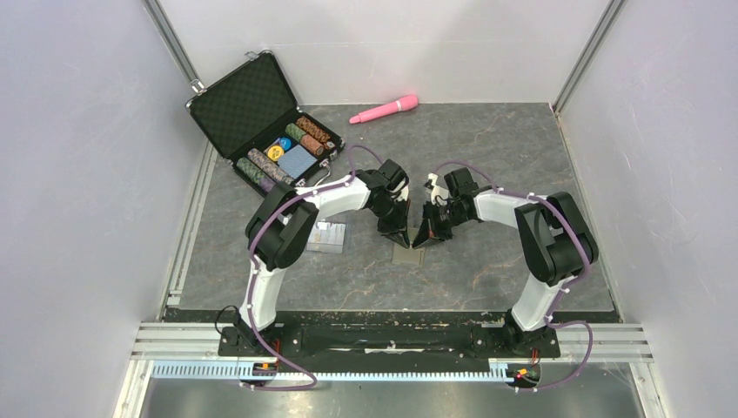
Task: Put the credit cards into the card holder
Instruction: Close the card holder at the center of the board.
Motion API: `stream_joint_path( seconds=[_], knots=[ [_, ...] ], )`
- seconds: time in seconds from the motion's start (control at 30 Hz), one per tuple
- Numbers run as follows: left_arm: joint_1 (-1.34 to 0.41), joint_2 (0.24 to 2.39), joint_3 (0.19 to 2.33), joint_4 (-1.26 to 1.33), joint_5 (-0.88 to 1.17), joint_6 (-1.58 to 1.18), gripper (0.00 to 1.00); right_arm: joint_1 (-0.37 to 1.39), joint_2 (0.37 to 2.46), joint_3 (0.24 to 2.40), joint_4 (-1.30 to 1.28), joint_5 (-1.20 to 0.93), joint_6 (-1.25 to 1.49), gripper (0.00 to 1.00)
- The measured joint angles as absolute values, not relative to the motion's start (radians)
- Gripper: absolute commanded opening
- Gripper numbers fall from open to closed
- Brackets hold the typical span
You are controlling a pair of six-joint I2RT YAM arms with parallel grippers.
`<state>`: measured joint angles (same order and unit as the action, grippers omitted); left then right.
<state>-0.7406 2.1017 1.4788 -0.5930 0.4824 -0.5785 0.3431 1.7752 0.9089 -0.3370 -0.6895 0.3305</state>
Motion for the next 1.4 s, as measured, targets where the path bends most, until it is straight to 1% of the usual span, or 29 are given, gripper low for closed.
stream_joint_path(
  seconds=[0.3,0.57,0.8,1.4],
  knots=[
    [-0.741,2.111,1.496,-0.612,0.482,-0.577,0.02,0.343,1.799,0.938,-0.374,-0.692,0.344,0.00],
    [-0.741,2.109,1.497,-0.611,0.482,-0.575,0.02,0.352,1.720,0.885,-0.293,-0.667,0.295,0.00],
    [-0.742,2.104,1.499,-0.612,0.476,-0.575,0.02,0.349,1.687,0.884,-0.228,-0.649,0.293,0.00],
    [-0.742,2.073,1.499,-0.585,0.461,-0.576,0.02,0.349,1.637,0.865,-0.218,-0.657,0.289,0.00]
  ],
)
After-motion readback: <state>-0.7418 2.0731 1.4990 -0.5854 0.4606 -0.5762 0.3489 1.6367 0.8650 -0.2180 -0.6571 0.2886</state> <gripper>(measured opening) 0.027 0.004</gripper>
